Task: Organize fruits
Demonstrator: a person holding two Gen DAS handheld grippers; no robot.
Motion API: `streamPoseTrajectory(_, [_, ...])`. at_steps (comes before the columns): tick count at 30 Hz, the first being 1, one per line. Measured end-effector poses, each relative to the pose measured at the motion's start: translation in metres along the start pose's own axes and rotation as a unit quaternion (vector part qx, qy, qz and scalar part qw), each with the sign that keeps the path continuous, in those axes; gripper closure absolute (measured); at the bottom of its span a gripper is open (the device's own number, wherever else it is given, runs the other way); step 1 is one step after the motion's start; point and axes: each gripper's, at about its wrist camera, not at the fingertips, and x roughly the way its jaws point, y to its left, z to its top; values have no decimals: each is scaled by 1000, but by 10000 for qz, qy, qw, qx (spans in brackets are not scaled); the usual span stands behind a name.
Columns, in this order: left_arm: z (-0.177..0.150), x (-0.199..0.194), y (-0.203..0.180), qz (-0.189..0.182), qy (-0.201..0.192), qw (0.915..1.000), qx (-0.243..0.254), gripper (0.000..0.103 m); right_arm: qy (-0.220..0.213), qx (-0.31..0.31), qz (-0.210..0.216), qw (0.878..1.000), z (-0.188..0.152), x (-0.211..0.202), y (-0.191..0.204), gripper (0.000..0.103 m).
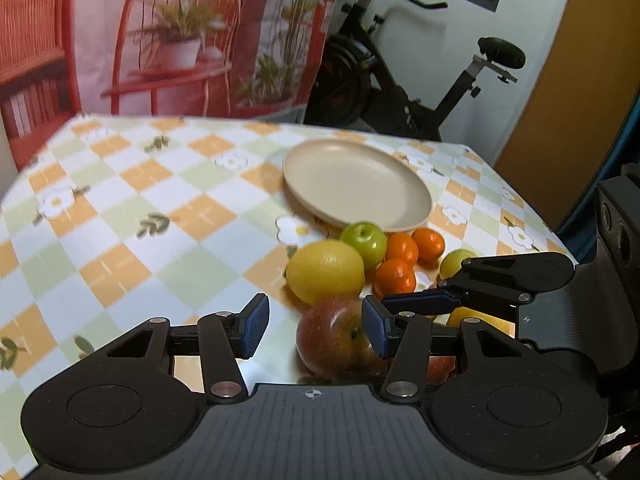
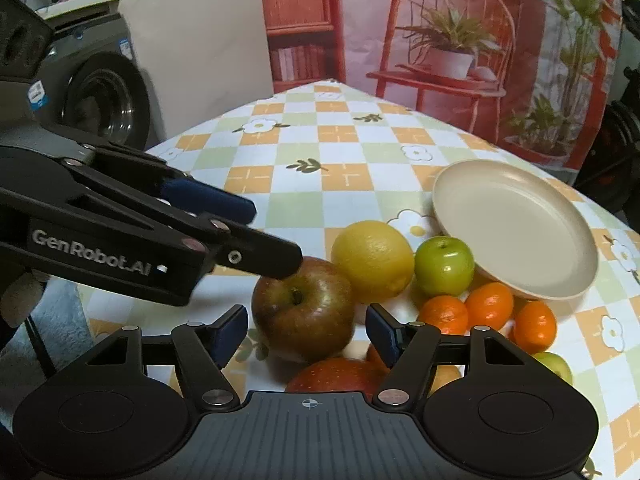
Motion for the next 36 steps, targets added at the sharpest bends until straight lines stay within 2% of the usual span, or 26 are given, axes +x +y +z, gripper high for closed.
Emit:
streamPoseTrajectory(3, [-2, 5, 7, -97, 132, 9997, -163, 49, 99, 2, 5, 10000, -1, 5, -1, 45])
streamPoseTrajectory(8, [-3, 11, 8, -368, 255, 9984, -341, 49, 190, 60, 75, 9998, -2, 10, -4, 46])
streamPoseTrajectory(13, [-7, 17, 6, -393, 279, 9982, -346, 50, 203, 94, 114, 9997, -2, 14, -7, 46])
streamPoseTrajectory(15, [-6, 18, 8, -487, 271, 9974, -447, 57, 210, 116, 139, 9996, -1, 15, -7, 46])
streamPoseTrajectory(22, [-6, 20, 14, -605, 257, 9962, -578, 61, 257, 141, 171, 9994, -1, 20, -9, 46])
streamPoseTrajectory(29, [-5, 18, 12, -572, 218, 9969, -504, 61, 184, 279, 246, 9991, -1, 18, -11, 47])
streamPoseTrajectory(36, [9, 5, 7, -562, 1, 9976, -413, 61, -177, 396, 290, 9986, 5, -1, -16, 47])
